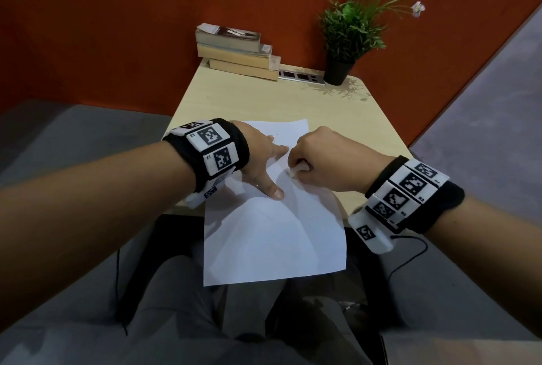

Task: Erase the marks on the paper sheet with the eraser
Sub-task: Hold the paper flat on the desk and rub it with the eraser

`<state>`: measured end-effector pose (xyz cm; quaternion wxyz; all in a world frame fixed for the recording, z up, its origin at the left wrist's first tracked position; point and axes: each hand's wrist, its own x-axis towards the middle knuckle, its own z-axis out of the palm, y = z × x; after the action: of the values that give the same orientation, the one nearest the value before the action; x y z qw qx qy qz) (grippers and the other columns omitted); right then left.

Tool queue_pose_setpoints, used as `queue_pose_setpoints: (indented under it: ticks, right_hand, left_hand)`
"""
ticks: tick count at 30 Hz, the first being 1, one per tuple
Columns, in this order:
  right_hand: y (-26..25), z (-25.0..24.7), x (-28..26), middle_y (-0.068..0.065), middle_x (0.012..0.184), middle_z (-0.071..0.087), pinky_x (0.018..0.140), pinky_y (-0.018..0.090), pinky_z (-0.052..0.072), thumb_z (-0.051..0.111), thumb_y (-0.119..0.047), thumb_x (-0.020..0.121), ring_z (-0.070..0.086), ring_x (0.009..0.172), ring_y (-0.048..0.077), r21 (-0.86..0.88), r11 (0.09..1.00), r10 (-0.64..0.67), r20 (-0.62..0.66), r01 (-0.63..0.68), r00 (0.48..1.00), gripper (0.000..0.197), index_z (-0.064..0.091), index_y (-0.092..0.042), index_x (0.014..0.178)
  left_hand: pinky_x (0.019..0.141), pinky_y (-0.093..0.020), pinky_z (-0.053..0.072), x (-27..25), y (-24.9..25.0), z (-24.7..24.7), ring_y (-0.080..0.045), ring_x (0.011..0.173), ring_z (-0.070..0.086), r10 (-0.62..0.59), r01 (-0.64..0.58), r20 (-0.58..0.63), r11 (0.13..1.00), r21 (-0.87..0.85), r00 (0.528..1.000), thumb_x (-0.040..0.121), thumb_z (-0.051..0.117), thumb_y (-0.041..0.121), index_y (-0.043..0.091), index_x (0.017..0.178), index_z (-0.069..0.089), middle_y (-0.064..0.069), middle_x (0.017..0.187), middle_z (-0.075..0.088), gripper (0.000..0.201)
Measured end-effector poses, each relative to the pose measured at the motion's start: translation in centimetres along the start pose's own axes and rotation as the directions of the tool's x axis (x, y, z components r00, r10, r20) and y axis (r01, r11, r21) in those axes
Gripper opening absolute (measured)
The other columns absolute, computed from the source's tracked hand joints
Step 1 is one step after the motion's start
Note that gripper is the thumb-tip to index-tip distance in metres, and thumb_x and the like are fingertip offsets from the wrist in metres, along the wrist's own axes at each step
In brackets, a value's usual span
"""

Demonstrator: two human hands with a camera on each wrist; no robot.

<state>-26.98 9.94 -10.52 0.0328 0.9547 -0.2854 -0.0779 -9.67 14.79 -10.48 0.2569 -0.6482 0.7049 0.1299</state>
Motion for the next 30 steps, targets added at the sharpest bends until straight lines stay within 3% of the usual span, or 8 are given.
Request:
queue_pose_setpoints:
  ticks: [5, 9, 11, 13, 16, 22, 27, 30]
  right_hand:
    - [0.6, -0.7, 0.7, 0.004, 0.079, 0.073, 0.069, 0.045, 0.06, 0.064, -0.016, 0.089, 0.061, 0.074, 0.024, 0.092, 0.991, 0.098, -0.02, -0.096, 0.995, 0.015, 0.078, -0.016, 0.088]
    - [-0.1, -0.6, -0.1, 0.001, 0.081, 0.077, 0.071, 0.039, 0.059, 0.071, -0.023, 0.089, 0.067, 0.078, 0.022, 0.149, 0.988, 0.041, 0.0, -0.041, 0.999, 0.013, 0.082, -0.017, 0.093]
    - [0.3, -0.6, -0.3, -0.002, 0.087, 0.079, 0.075, 0.039, 0.061, 0.073, -0.026, 0.089, 0.069, 0.082, 0.019, 0.179, 0.979, 0.097, 0.009, -0.097, 0.995, 0.016, 0.083, -0.02, 0.099]
    - [0.3, -0.4, -0.5, 0.0, 0.084, 0.078, 0.073, 0.043, 0.063, 0.07, -0.025, 0.087, 0.069, 0.081, 0.022, 0.143, 0.982, 0.122, -0.003, -0.121, 0.992, 0.014, 0.082, -0.02, 0.095]
    - [-0.7, 0.0, -1.0, 0.002, 0.083, 0.076, 0.07, 0.042, 0.06, 0.07, -0.025, 0.086, 0.066, 0.079, 0.022, 0.082, 0.995, 0.047, 0.014, -0.048, 0.999, 0.015, 0.081, -0.019, 0.094]
    - [0.2, -0.2, -0.9, 0.003, 0.089, 0.076, 0.075, 0.046, 0.062, 0.07, -0.021, 0.085, 0.068, 0.085, 0.027, 0.108, 0.982, 0.155, 0.0, -0.154, 0.988, 0.016, 0.08, -0.018, 0.097]
    - [-0.5, 0.0, -1.4, 0.003, 0.089, 0.076, 0.073, 0.043, 0.061, 0.07, -0.023, 0.086, 0.068, 0.083, 0.023, 0.124, 0.99, 0.074, 0.005, -0.074, 0.997, 0.017, 0.08, -0.018, 0.098]
    - [0.3, -0.1, -1.5, -0.001, 0.093, 0.078, 0.076, 0.043, 0.063, 0.073, -0.026, 0.087, 0.07, 0.086, 0.021, 0.171, 0.977, 0.132, 0.001, -0.13, 0.991, 0.018, 0.082, -0.021, 0.102]
  left_hand:
    - [0.112, -0.049, 0.042, -0.1, 0.2, -0.1, -0.027, 0.15, 0.038, -0.012, 0.012, 0.004, 1.0, 0.01, 1.0, 0.073, 0.051, 0.094, 0.045, 0.163, -0.009, 0.01, 0.174, -0.007, 0.119]
    - [0.112, -0.048, 0.043, 0.0, 0.0, 0.1, -0.027, 0.15, 0.038, -0.006, 0.006, 0.001, 1.0, 0.001, 1.0, 0.072, 0.052, 0.095, 0.047, 0.163, -0.008, 0.01, 0.174, -0.006, 0.119]
    - [0.113, -0.049, 0.042, 0.1, 0.0, 0.1, -0.027, 0.151, 0.037, -0.009, 0.009, 0.0, 1.0, -0.001, 1.0, 0.072, 0.052, 0.095, 0.047, 0.162, -0.009, 0.01, 0.174, -0.008, 0.119]
    - [0.114, -0.05, 0.041, 0.1, 0.1, 0.0, -0.027, 0.151, 0.036, -0.01, 0.01, 0.004, 1.0, -0.002, 1.0, 0.072, 0.052, 0.095, 0.047, 0.162, -0.01, 0.01, 0.174, -0.008, 0.12]
    - [0.113, -0.049, 0.042, 0.1, 0.0, 0.1, -0.027, 0.15, 0.038, -0.008, 0.008, -0.003, 1.0, 0.0, 1.0, 0.072, 0.053, 0.095, 0.047, 0.163, -0.009, 0.01, 0.174, -0.007, 0.12]
    - [0.112, -0.049, 0.042, 0.0, 0.0, 0.0, -0.027, 0.15, 0.038, -0.015, 0.015, 0.0, 1.0, 0.001, 1.0, 0.072, 0.051, 0.095, 0.045, 0.162, -0.01, 0.01, 0.174, -0.008, 0.12]
    - [0.112, -0.048, 0.043, 0.1, 0.1, 0.0, -0.027, 0.148, 0.041, -0.012, 0.012, 0.001, 1.0, 0.003, 1.0, 0.071, 0.051, 0.096, 0.046, 0.162, -0.011, 0.01, 0.174, -0.008, 0.12]
    - [0.113, -0.049, 0.042, -0.1, 0.2, -0.1, -0.027, 0.15, 0.038, -0.023, 0.023, 0.008, 1.0, 0.007, 1.0, 0.073, 0.05, 0.095, 0.045, 0.162, -0.011, 0.01, 0.174, -0.009, 0.119]
